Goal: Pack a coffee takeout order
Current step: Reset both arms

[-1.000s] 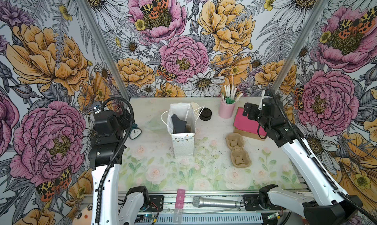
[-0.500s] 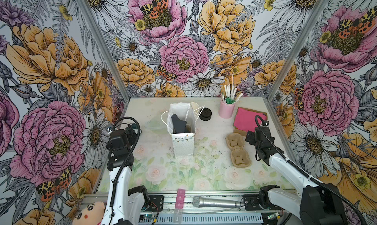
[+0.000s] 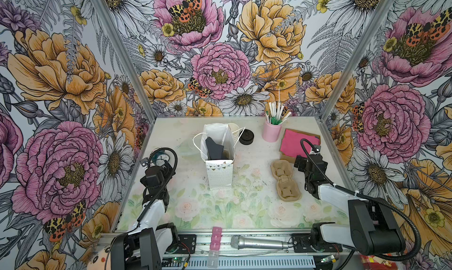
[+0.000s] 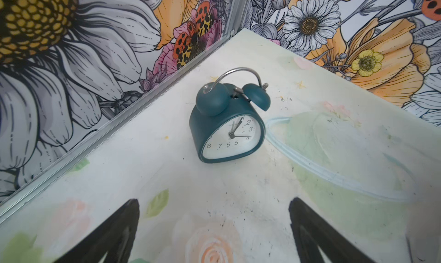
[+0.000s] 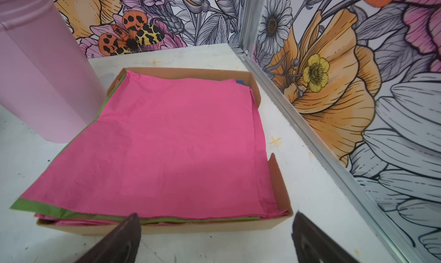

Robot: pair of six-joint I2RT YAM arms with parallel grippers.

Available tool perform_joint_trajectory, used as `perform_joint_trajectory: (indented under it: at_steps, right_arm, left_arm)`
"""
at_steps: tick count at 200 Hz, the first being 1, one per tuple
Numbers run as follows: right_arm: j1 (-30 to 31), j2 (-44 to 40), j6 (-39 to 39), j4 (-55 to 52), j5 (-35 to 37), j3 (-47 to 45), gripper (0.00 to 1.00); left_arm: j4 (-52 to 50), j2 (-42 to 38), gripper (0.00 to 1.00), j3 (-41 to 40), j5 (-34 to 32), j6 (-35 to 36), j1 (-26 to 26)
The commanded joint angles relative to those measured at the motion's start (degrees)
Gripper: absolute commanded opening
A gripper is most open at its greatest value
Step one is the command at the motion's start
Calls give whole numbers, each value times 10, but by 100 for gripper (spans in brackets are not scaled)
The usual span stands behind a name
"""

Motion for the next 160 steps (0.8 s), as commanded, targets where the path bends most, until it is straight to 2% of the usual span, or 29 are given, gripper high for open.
perform_joint_trajectory:
  at_steps: [1,16,30,34,46,52,63,69,77,87,95,100,112,131,145,160]
  right_arm:
    - [-13,42,-24,82,-25,35,99]
    - [-13,73,-49,80,-37,63,99]
    - [-15,108,-60,166,-48,41,100]
    - [-17,106,-59,159,-53,41,100]
    - [-23,100,-55,175,-66,29,99]
    - [-24,99,-55,200,-70,12,99]
    - [-29,119,-50,302,-76,-31,98]
    - [-31,131,-53,352,-77,-49,95]
    - [-33,112,-42,308,-77,-46,93]
    - [-31,128,-54,342,-78,-47,93]
    - [-31,116,-46,303,-74,-40,94]
    - [-31,119,-47,307,-71,-37,99]
    - [-29,119,-46,296,-65,-32,100]
    - [-27,119,-49,307,-61,-38,99]
    - [-26,122,-49,319,-55,-40,99]
    - [-27,122,-48,318,-55,-40,99]
  left_arm:
    - [115,73,99,36,3,23,-23]
    - [176,143,99,64,9,30,-36]
    - [209,204,99,99,15,45,-53]
    - [217,222,99,109,20,53,-57]
    - [145,247,99,159,20,71,-73]
    - [146,259,99,169,26,83,-82]
    - [146,273,99,179,43,120,-105]
    - [161,279,99,177,48,138,-117]
    - [158,276,99,175,40,144,-124]
    - [189,271,99,157,40,140,-121]
    - [211,263,99,139,46,137,-117]
    - [237,260,99,124,57,135,-112]
    - [293,258,99,91,81,135,-105]
    - [446,291,99,32,72,125,-101]
    - [394,275,99,42,57,124,-105]
    - [408,284,99,43,44,130,-112]
